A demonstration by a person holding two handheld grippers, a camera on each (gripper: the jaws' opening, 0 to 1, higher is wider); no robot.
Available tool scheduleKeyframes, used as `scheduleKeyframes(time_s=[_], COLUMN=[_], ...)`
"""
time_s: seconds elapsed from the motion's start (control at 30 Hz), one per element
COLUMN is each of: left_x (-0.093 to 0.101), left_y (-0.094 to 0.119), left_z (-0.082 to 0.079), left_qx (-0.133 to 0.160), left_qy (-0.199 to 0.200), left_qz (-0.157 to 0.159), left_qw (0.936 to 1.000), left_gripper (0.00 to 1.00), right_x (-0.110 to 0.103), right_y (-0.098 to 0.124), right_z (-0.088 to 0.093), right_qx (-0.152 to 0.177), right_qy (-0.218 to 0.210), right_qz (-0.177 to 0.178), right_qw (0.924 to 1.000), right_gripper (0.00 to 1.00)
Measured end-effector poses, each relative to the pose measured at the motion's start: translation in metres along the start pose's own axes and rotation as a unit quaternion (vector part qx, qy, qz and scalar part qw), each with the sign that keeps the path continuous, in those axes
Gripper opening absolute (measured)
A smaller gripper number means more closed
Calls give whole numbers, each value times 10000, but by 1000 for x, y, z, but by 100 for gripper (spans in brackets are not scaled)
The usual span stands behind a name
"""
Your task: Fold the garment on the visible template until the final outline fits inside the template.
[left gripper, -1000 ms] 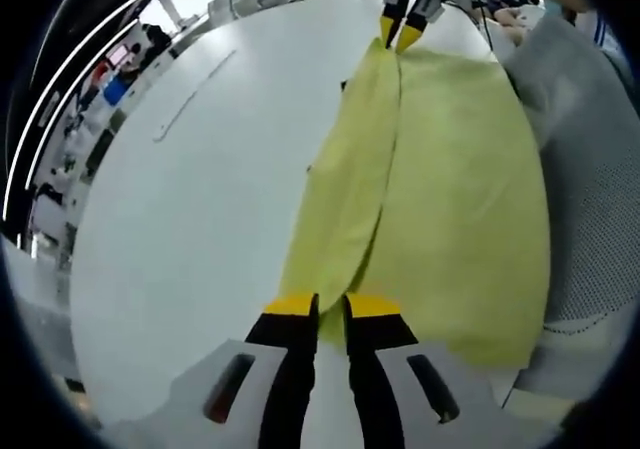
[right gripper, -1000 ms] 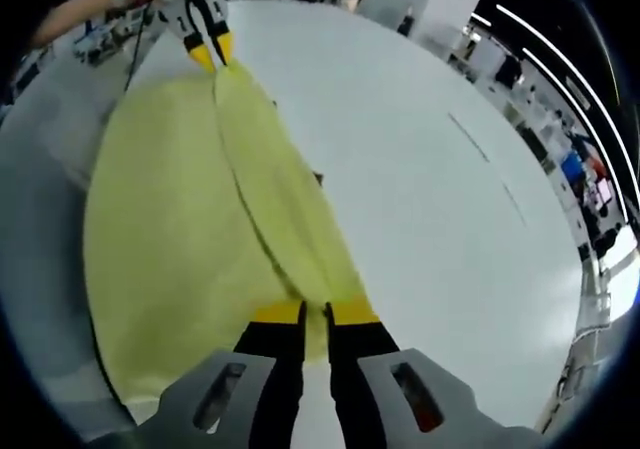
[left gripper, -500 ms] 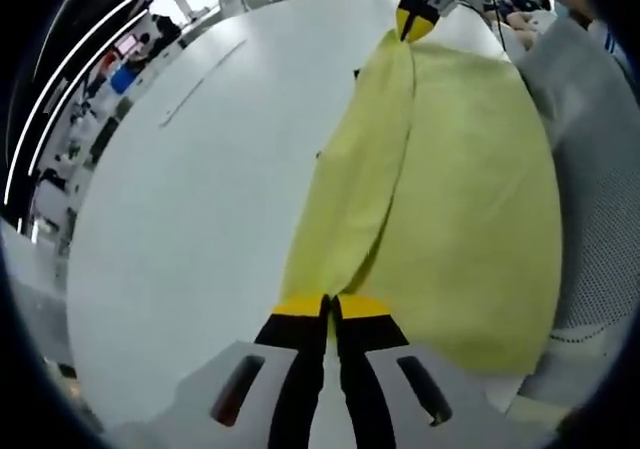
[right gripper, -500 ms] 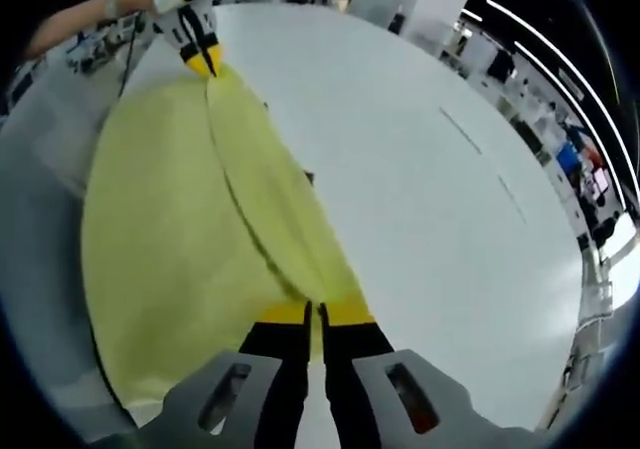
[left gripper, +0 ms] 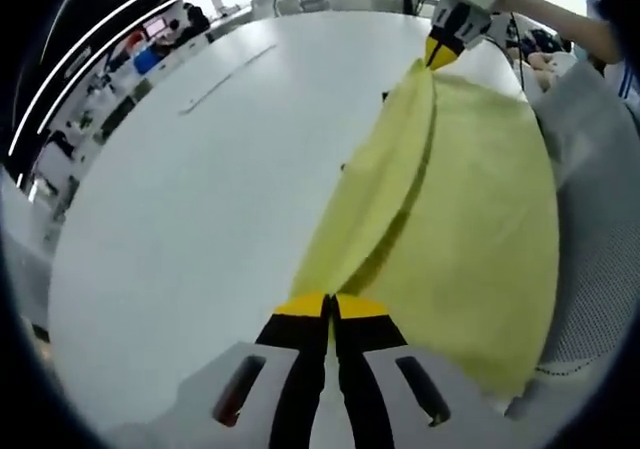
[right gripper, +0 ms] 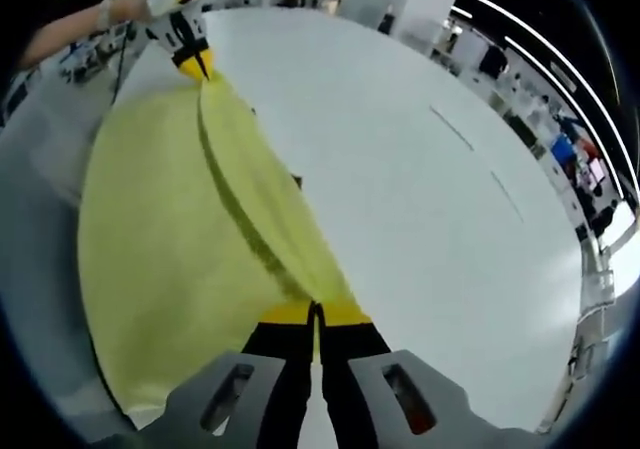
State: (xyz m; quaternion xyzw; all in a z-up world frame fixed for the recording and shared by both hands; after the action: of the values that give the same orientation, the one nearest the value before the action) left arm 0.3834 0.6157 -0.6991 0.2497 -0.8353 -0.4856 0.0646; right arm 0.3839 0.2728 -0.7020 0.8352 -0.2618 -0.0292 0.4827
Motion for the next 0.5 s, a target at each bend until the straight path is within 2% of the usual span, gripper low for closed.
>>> scheduleKeyframes(time_s=[0.1, 0.17, 0.33, 0.5], left_x=[-2, -6, -9, -8], left_y=[0, 0, 0, -2], left_z=[-3, 0, 0, 1], left_qx=[286, 233, 343, 316], left_qy=[458, 563, 881, 951], left_qz=[29, -35, -93, -98], left_qw=[9985, 9981, 9955, 9949], left_gripper=[0, 0, 0, 0], right_x=[3, 4, 8, 9], right_y=[0, 0, -1, -3], right_z=[0, 0, 2, 5], right_qx=[53, 68, 63, 55], right_qy=[-137, -191, -297, -458], right_qz=[68, 62, 89, 90], right_qw=[9999, 9998, 9995, 9989], right_gripper=[2, 2, 2, 2])
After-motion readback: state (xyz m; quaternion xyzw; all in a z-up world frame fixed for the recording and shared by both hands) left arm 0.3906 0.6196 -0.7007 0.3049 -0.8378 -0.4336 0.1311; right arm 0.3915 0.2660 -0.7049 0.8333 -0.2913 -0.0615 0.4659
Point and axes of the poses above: the point that each gripper's makers call its tool centre point, and the gripper's own axes: y roughly backward along the fingers, x roughly to its right, z roughly out of its underside, the point moved 6 cm from there along y, roughly backward along the fingers
